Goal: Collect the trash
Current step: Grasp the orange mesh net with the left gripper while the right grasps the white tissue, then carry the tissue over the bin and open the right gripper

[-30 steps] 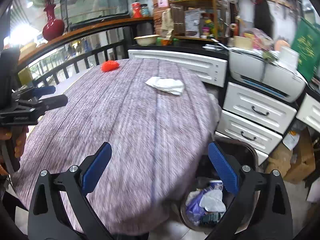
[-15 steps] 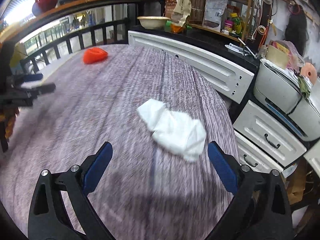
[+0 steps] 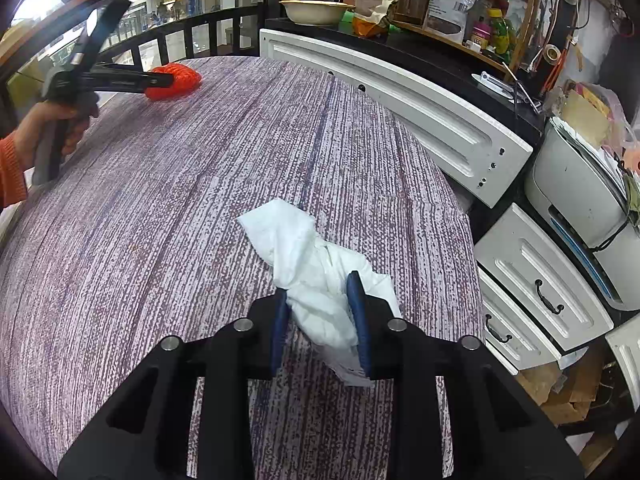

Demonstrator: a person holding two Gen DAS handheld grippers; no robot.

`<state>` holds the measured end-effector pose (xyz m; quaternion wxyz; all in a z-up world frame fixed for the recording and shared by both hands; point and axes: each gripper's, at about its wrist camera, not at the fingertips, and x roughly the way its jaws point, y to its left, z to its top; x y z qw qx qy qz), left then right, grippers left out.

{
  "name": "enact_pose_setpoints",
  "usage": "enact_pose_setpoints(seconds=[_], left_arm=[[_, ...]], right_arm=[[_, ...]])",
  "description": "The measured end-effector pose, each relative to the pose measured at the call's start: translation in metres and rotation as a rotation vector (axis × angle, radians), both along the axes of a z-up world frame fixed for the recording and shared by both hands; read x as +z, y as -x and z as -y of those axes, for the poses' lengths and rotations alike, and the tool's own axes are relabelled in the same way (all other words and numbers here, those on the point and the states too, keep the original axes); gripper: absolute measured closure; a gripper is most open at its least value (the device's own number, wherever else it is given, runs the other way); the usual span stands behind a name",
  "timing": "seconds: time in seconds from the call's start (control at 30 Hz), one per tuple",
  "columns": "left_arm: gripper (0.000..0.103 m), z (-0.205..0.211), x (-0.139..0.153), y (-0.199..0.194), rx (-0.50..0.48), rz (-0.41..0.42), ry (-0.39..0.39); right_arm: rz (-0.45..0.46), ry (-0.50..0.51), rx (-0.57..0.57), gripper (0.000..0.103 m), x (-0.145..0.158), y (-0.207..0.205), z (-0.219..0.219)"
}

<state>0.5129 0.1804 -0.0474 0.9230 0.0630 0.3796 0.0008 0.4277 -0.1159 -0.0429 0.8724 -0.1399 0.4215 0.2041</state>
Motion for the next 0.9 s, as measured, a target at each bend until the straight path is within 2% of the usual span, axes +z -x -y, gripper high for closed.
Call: enact_pose_setpoints(seconds=[0.03,0.07,0.1,0.13,0.2,0.3,0.43,0.53,0.9], left_arm=[[0.006,0.002,-0.001,-0.002,-0.003,-0.002,-0.002],[0.01,0.004,-0.003,-0.003,0.0,-0.005,-0.009],[0.025,0.005,-0.005,-0.005,0.007,-0.018,-0.02],[0.035,0.007,-0.01,-0.007,0.02,-0.05,-0.038],[0.059,0.005,-0.011,-0.009,0.045,-0.061,-0.048],[0.079,0.003,-0.008,-0.002,0.061,-0.059,-0.046],[0.082,0.004,-0.001,0.015,0.066,-0.059,-0.024],[0.082,0.011,0.01,0.038,0.064,-0.029,0.009],[0.082,0.073,0.038,0.144,-0.06,0.032,0.057]], right_arm=[[0.003,0.004,0.0,0.078,-0.001,0.0,-0.001],[0.005,0.002,-0.003,0.08,-0.001,0.0,-0.001],[0.008,-0.004,-0.008,0.081,-0.001,-0.001,0.0],[0.008,-0.008,-0.012,0.082,0.0,-0.002,0.0],[0.011,-0.024,-0.028,0.084,0.001,-0.002,0.001],[0.025,-0.033,-0.038,0.087,0.003,0.0,0.0],[0.033,-0.069,-0.042,0.088,0.008,0.01,0.002],[0.051,-0.09,-0.049,0.088,0.014,0.023,0.005],[0.081,-0.182,-0.042,0.088,0.035,0.107,0.028]])
